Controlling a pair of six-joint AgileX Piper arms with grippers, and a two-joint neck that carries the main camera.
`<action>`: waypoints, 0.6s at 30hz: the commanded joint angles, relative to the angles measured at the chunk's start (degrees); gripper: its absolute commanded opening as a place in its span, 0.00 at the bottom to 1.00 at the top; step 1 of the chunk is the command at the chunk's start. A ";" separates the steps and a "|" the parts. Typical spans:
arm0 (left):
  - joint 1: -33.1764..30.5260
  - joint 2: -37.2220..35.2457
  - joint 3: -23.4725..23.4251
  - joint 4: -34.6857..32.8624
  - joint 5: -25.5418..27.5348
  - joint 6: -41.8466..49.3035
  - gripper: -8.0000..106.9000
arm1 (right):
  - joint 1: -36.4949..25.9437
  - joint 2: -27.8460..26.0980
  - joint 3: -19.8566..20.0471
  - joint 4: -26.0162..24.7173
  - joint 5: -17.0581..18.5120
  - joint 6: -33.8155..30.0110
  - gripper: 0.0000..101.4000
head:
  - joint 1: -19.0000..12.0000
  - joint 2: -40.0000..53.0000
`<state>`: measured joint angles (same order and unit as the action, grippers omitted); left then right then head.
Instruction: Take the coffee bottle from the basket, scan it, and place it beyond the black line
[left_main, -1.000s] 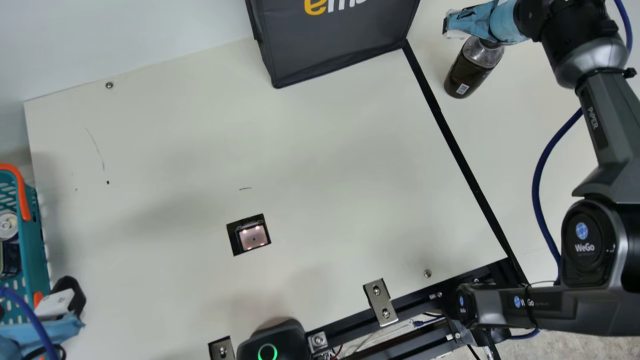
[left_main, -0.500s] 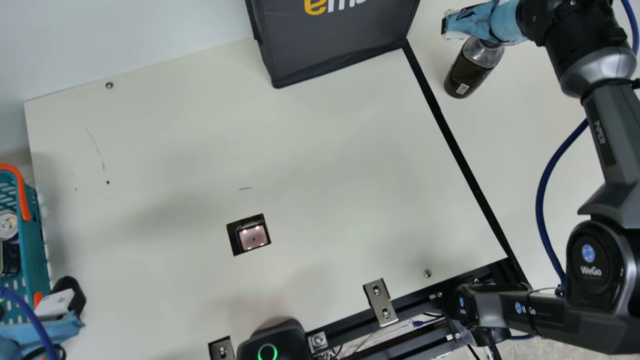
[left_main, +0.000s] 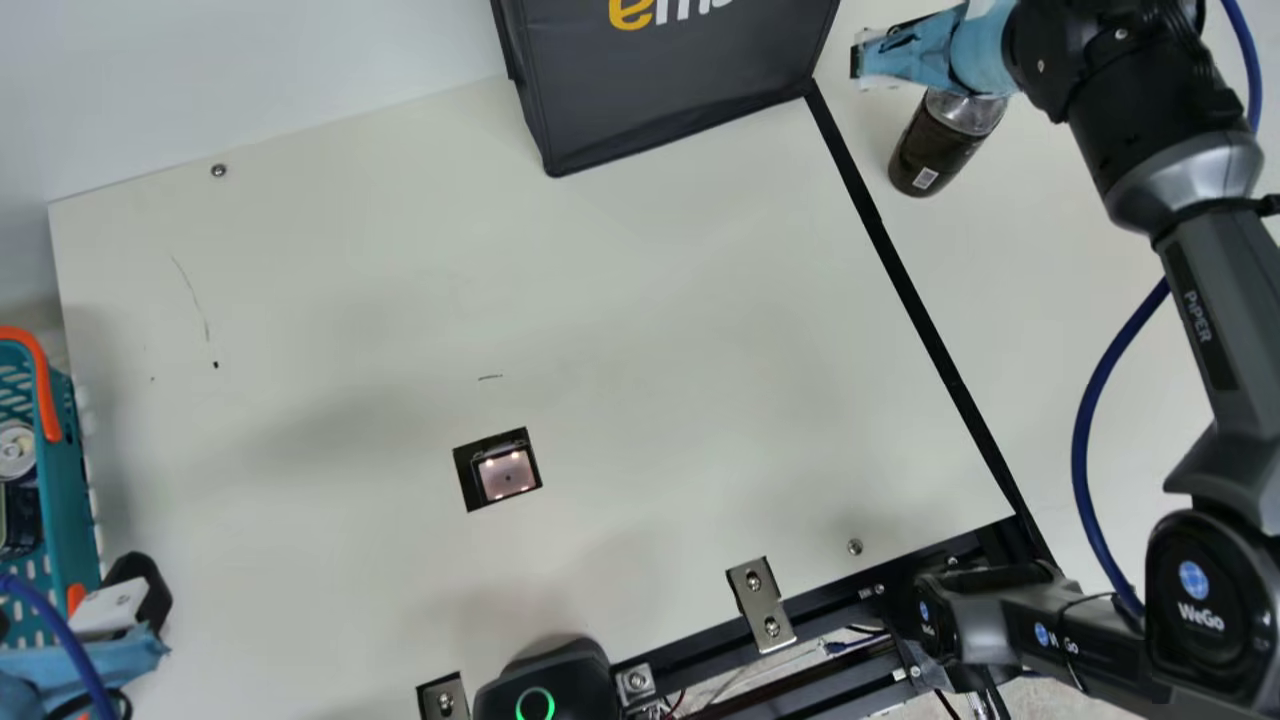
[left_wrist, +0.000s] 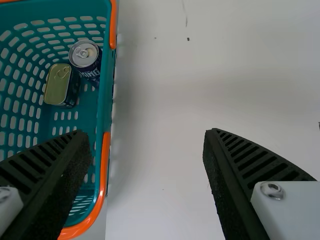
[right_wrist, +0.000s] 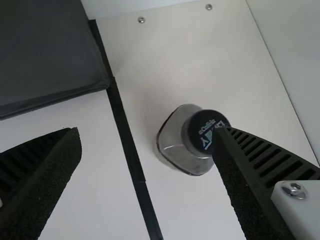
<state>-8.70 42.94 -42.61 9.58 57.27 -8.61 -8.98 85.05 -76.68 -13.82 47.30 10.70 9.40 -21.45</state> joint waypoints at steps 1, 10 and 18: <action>0.00 0.00 0.00 0.00 0.00 0.00 0.85 | 0.98 -0.50 0.45 -0.27 0.01 0.92 0.90 | -1.48 -0.13; 0.00 0.00 0.00 0.00 0.00 0.00 0.85 | 5.72 -3.90 3.67 -1.81 0.52 5.14 0.90 | -1.48 -0.13; 0.00 0.00 0.00 0.00 0.00 0.00 0.85 | 9.29 -7.34 6.89 -3.18 1.05 8.70 0.90 | -1.48 -0.13</action>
<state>-8.70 42.94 -42.61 9.58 57.27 -8.61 -0.02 78.03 -70.06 -16.90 48.30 19.05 9.49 -21.53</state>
